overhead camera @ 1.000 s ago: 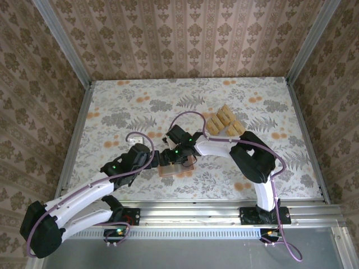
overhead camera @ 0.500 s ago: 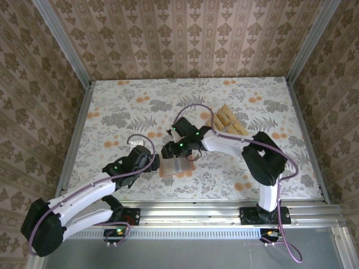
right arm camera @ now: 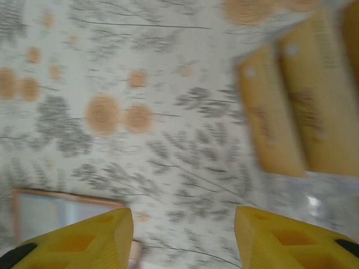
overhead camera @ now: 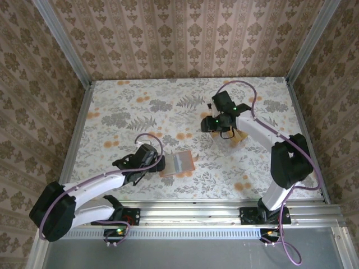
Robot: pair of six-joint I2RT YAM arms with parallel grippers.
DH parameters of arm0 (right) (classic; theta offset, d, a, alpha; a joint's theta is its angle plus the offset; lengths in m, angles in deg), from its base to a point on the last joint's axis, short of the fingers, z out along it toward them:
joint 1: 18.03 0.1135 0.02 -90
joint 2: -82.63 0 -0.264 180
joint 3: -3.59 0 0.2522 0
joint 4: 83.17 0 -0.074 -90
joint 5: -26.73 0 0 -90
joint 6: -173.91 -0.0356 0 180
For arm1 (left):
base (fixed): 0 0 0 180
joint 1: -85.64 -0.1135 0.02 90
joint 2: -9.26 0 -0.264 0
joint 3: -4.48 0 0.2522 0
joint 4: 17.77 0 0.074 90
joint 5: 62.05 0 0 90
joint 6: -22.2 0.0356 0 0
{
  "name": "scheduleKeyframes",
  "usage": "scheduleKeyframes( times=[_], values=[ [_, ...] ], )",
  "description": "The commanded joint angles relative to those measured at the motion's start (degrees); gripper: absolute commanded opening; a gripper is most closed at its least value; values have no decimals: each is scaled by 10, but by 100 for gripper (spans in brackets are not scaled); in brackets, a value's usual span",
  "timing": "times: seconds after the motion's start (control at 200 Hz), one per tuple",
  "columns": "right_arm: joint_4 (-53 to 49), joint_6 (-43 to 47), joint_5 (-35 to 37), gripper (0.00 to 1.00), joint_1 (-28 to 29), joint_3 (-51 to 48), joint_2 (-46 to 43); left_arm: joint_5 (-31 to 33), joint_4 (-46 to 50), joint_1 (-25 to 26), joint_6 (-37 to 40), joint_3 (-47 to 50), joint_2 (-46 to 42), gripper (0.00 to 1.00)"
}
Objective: Put the credit cards into the card holder
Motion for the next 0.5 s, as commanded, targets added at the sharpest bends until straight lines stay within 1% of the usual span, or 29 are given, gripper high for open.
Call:
scheduleKeyframes(
  times=[0.0,0.085,0.185,0.295,0.495],
  values=[
    [-90,78,105,50,-2,36,-11,-20,-23,-2,4,-19,17,100],
    [-111,91,141,47,-20,39,-13,-24,-27,-1,8,-24,25,100],
    [-121,99,168,45,-44,28,-24,-27,-27,-1,8,-25,27,100],
    [-124,105,170,43,-64,12,-38,-28,-29,-1,8,-22,27,100],
    [-132,105,199,41,-71,4,-37,-30,-35,-2,5,-19,30,100]
  ],
)
